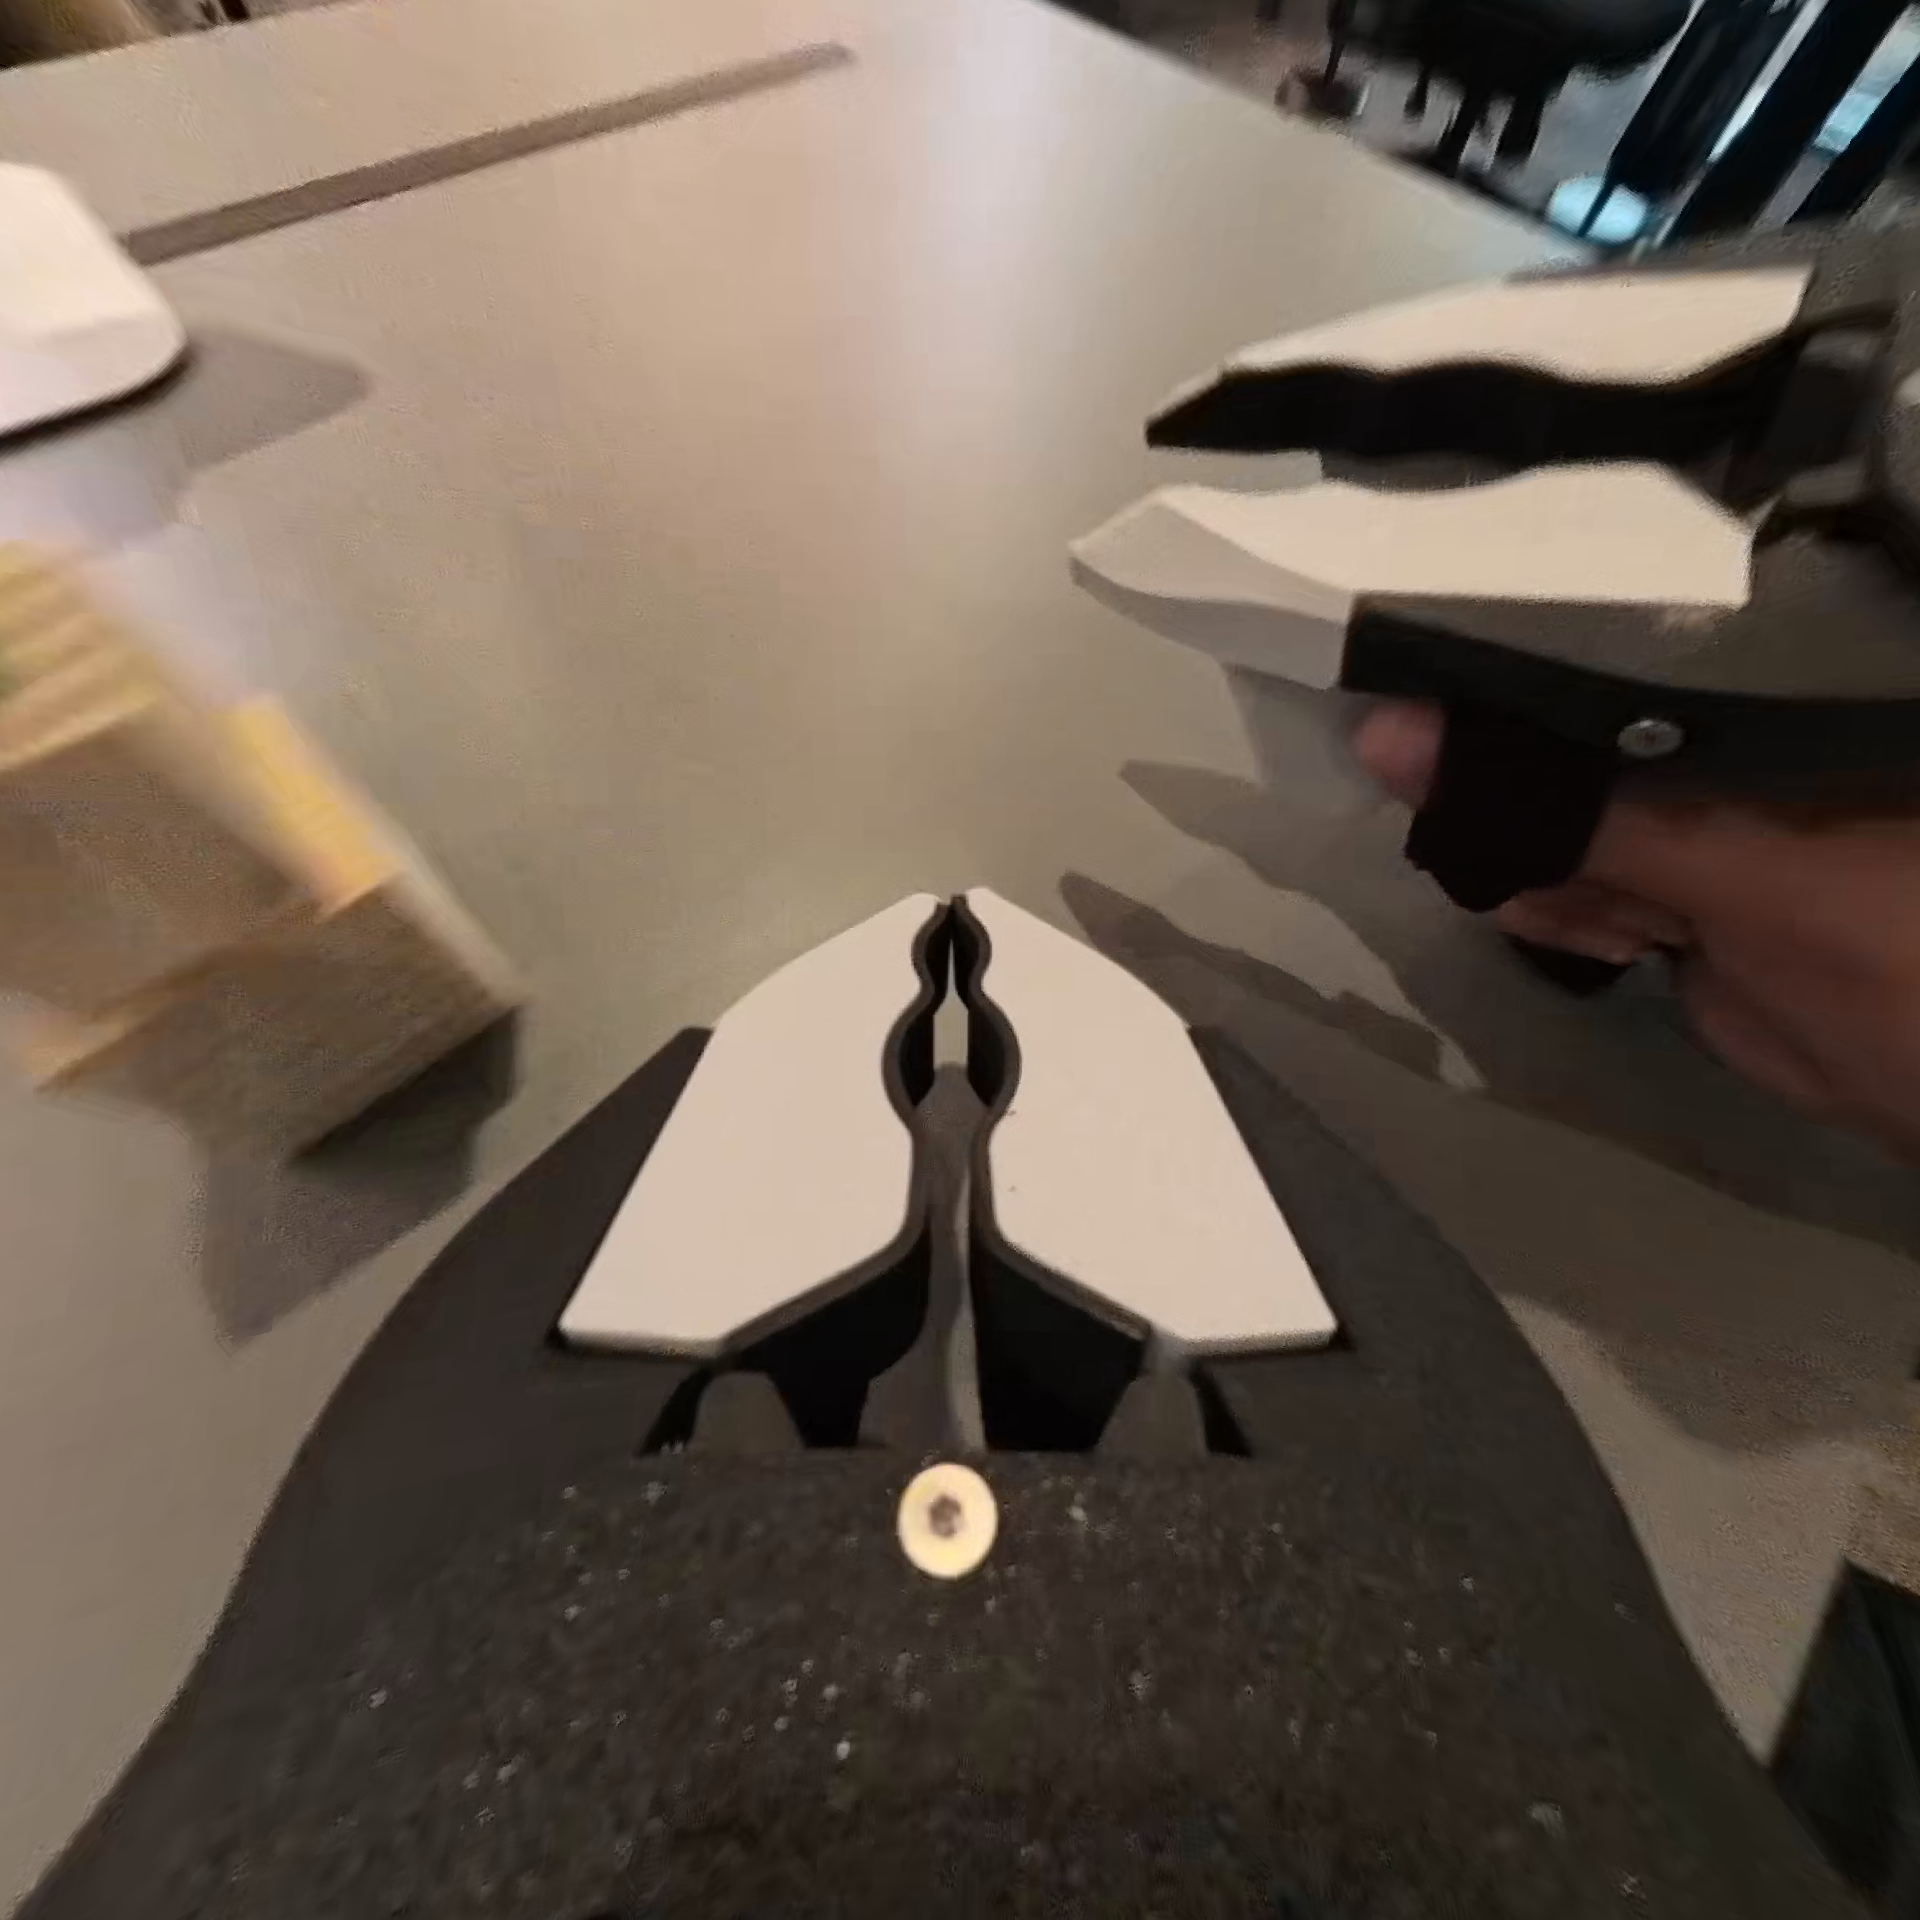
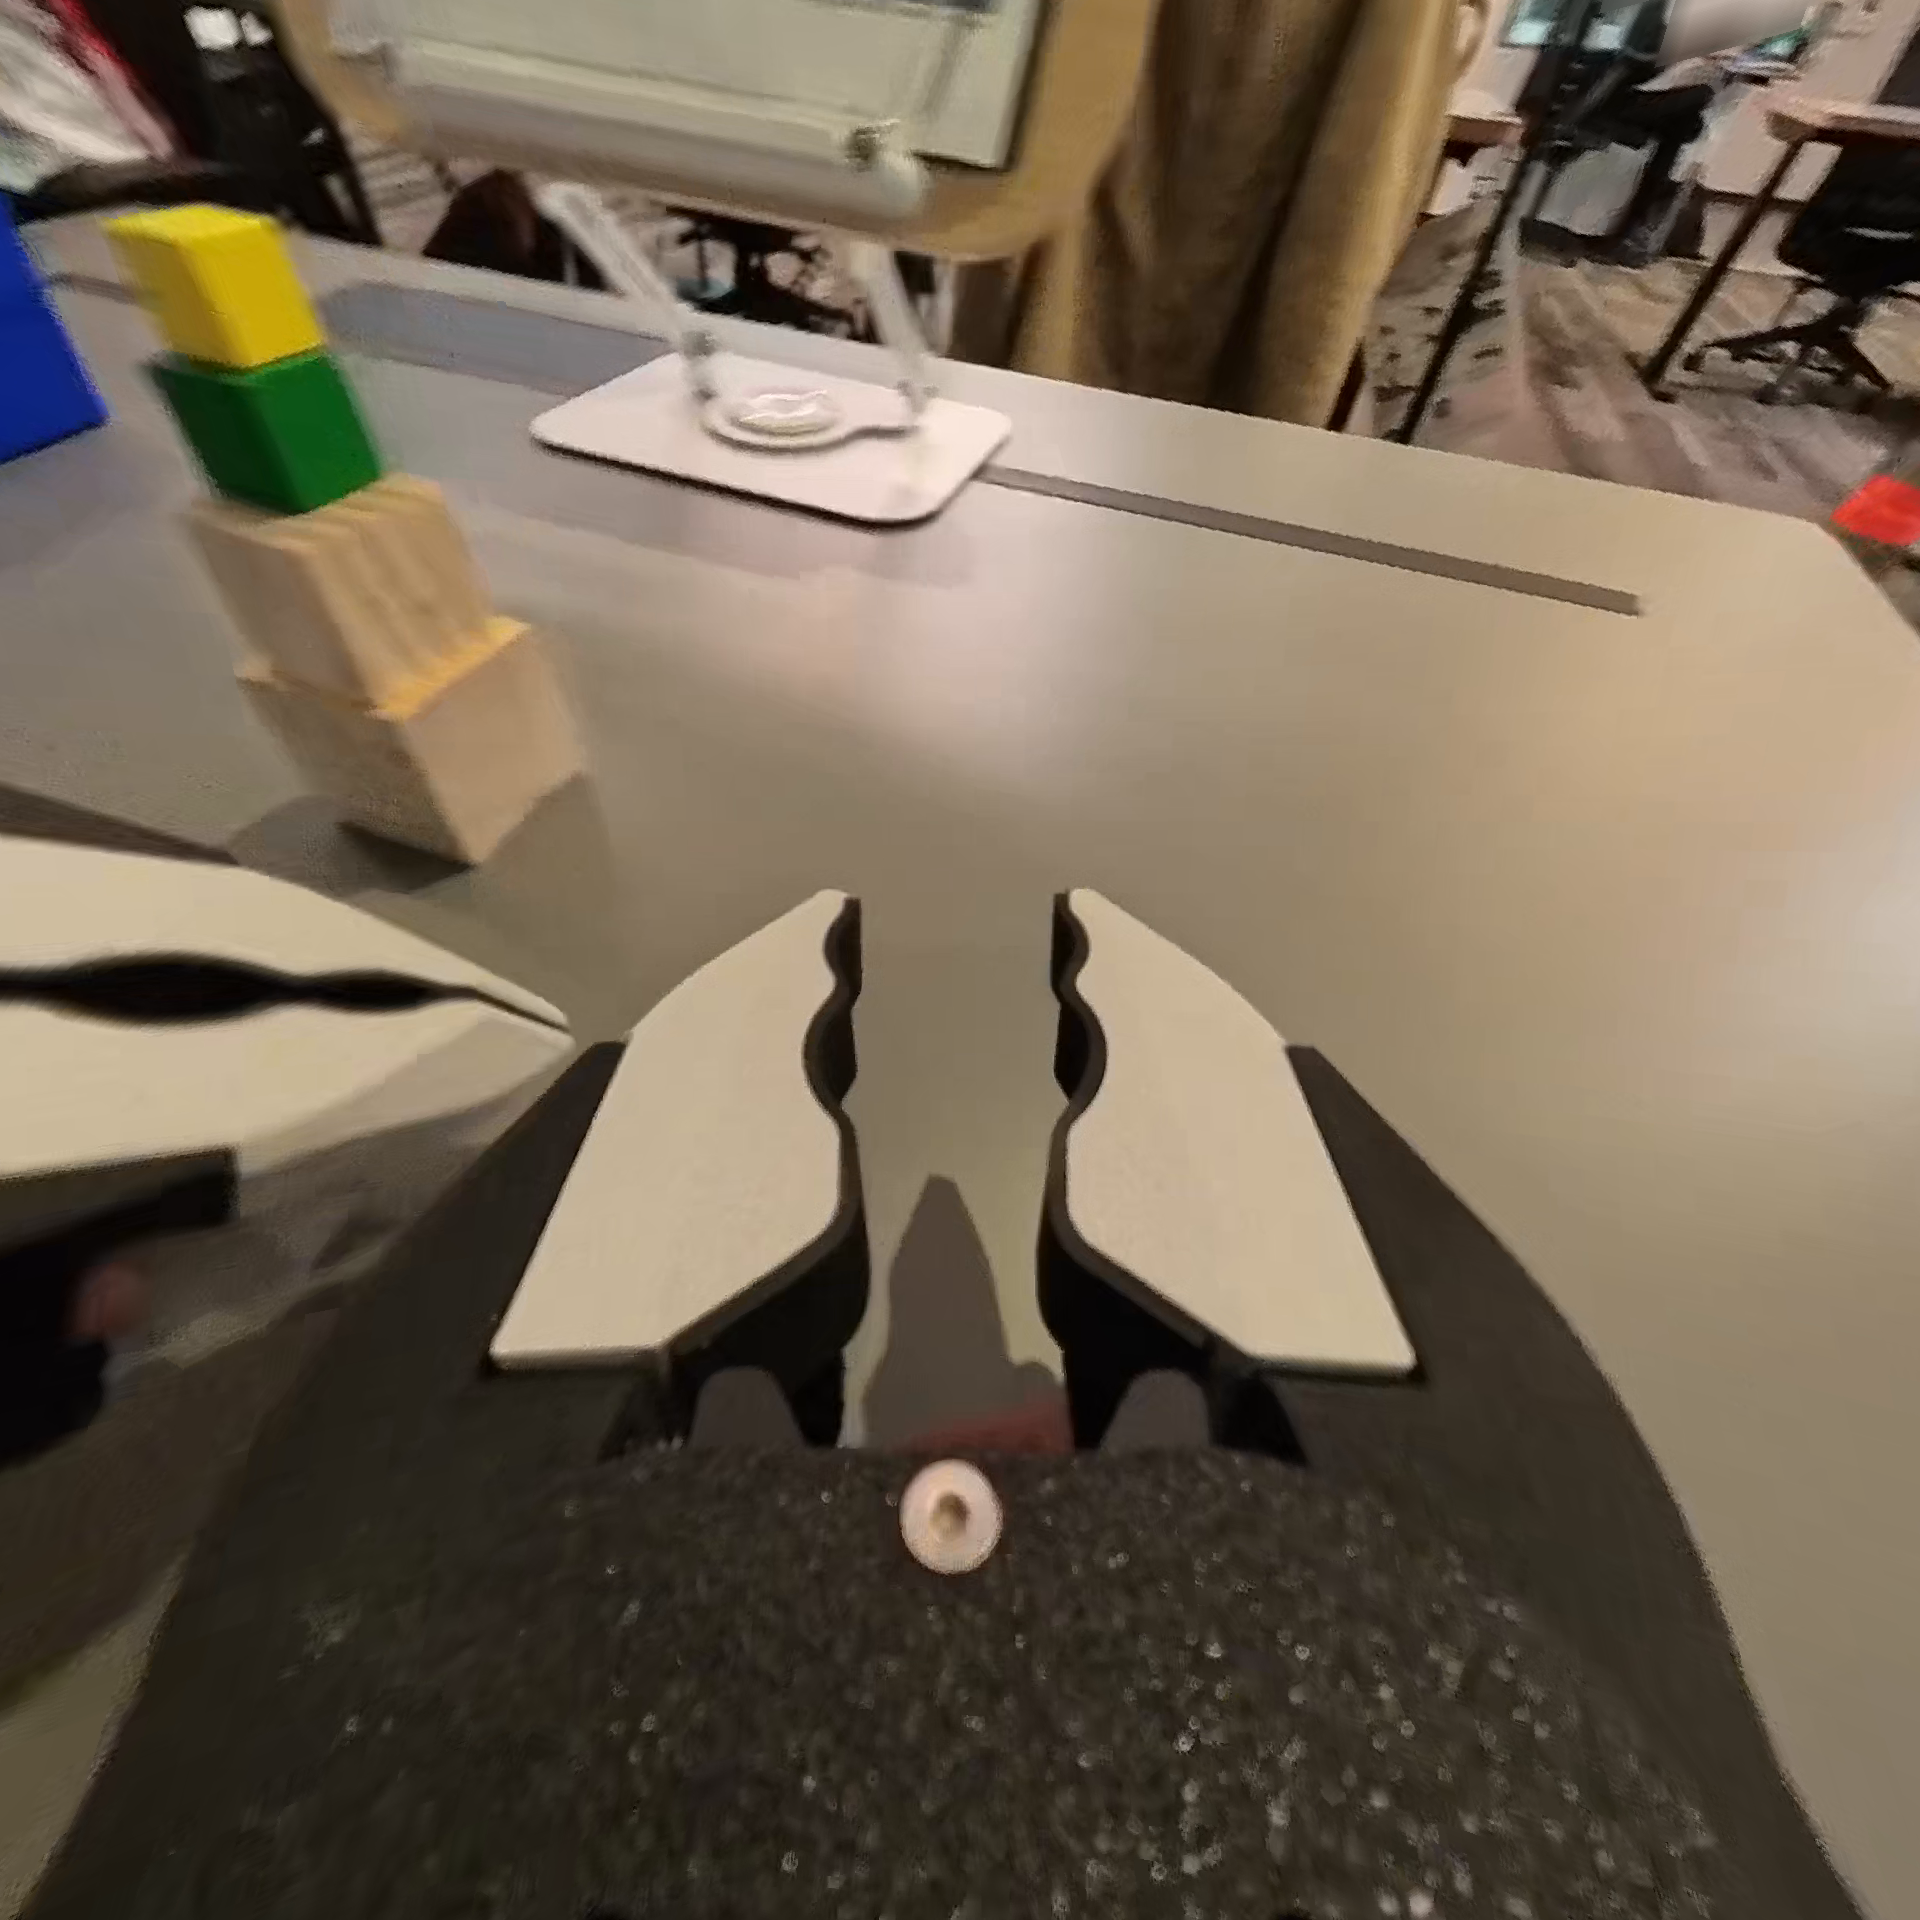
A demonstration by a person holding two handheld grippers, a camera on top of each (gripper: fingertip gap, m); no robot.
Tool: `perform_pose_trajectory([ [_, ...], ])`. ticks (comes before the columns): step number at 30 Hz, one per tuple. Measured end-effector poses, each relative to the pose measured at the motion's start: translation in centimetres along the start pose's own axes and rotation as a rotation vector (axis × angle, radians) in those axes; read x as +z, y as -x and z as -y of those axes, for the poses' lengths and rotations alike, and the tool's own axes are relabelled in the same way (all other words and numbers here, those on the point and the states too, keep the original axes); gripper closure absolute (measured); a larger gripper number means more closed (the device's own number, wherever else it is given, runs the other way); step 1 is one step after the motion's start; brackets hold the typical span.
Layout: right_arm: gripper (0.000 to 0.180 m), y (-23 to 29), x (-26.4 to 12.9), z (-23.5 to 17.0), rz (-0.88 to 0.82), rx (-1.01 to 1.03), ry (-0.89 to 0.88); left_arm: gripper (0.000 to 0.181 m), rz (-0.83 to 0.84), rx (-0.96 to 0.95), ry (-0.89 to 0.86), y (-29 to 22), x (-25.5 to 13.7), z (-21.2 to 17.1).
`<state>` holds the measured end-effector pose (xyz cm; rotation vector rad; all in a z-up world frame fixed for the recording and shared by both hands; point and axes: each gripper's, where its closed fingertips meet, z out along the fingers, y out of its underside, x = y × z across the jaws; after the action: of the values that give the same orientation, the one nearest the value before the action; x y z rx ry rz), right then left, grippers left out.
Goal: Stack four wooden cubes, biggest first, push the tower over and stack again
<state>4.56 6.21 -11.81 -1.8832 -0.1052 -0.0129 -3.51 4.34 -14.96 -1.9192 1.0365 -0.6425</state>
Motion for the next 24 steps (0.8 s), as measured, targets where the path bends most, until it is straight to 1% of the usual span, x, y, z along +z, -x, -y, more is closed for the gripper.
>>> perform_pose_trajectory([
  [2, 0.145, -2.5, -0.5, -0.1, -0.03, 0.059, -0.016, 0.181, 0.03, 0.033, -0.005, -1.8, 2.2, 1.5],
  [4, 0.145, -3.8, -0.6, -0.1, -0.027, 0.118, -0.024, 0.181, 0.067, 0.061, 0.031, -2.1, 3.8, 1.8],
  [5, 0.145, -4.0, -0.5, -0.2, -0.017, 0.137, -0.022, 0.181, 0.137, 0.084, 0.058, -0.5, 4.1, 1.6],
  [6, 0.145, -3.9, -0.5, -0.2, -0.007, 0.139, -0.016, 0.181, 0.276, 0.104, 0.075, 3.4, 3.4, 1.4],
  [7, 0.144, -3.7, -0.4, -0.3, -0.009, 0.126, -0.01, 0.181, 0.41, 0.076, 0.056, 8.8, 1.4, 1.3],
  [8, 0.144, -3.5, -0.4, -0.3, -0.014, 0.106, -0.009, 0.181, 0.454, -0.04, 0.039, 13.6, -1.6, 0.5],
  [9, 0.144, -3.3, -0.3, -0.2, -0.016, 0.088, -0.012, 0.181, 0.507, -0.204, 0.045, 17.4, -5.0, -1.1],
  [10, 0.144, -3.0, -0.3, -0.2, -0.015, 0.072, -0.009, 0.181, 0.486, -0.253, 0.011, 18.7, -7.7, -1.9],
  [11, 0.144, -2.7, -0.3, -0.2, -0.014, 0.061, -0.007, 0.181, 0.499, -0.222, -0.035, 19.0, -10.0, -2.2],
  [12, 0.145, -2.4, -0.3, -0.2, -0.009, 0.055, -0.008, 0.181, 0.496, -0.18, -0.064, 18.5, -11.5, -2.8],
  [14, 0.145, -1.2, 0.0, 0.0, 0.022, 0.051, -0.006, 0.181, 0.412, -0.178, -0.081, 16.3, -12.8, -4.6],
  [15, 0.145, -0.4, 0.4, 0.0, 0.04, 0.044, 0.001, 0.181, 0.407, -0.155, -0.089, 15.9, -13.4, -5.4],
  [16, 0.145, 0.7, 0.7, 0.1, 0.057, 0.032, 0.009, 0.177, 0.455, -0.123, -0.085, 16.3, -14.2, -6.1],
  [17, 0.145, 1.9, 1.0, 0.3, 0.076, 0.023, 0.005, 0.162, 0.508, -0.097, -0.093, 17.0, -15.2, -6.3],
  [18, 0.145, 3.4, 1.3, 0.6, 0.1, 0.024, -0.002, 0.154, 0.542, -0.074, -0.134, 17.6, -16.2, -6.0],
  [19, 0.145, 4.9, 1.5, 0.8, 0.131, 0.028, -0.008, 0.154, 0.587, -0.063, -0.177, 18.3, -17.3, -5.8],
  [20, 0.145, 6.3, 1.8, 1.1, 0.156, 0.028, -0.011, 0.153, 0.625, -0.066, -0.211, 19.2, -18.3, -5.8],
  [22, 0.144, 8.4, 2.2, 1.5, 0.188, 0.006, -0.025, 0.133, 0.626, -0.12, -0.256, 20.1, -19.3, -5.8],
  [24, 0.145, 9.6, 2.4, 1.7, 0.207, -0.028, -0.029, 0.136, 0.627, -0.178, -0.288, 20.7, -19.8, -5.8],
])
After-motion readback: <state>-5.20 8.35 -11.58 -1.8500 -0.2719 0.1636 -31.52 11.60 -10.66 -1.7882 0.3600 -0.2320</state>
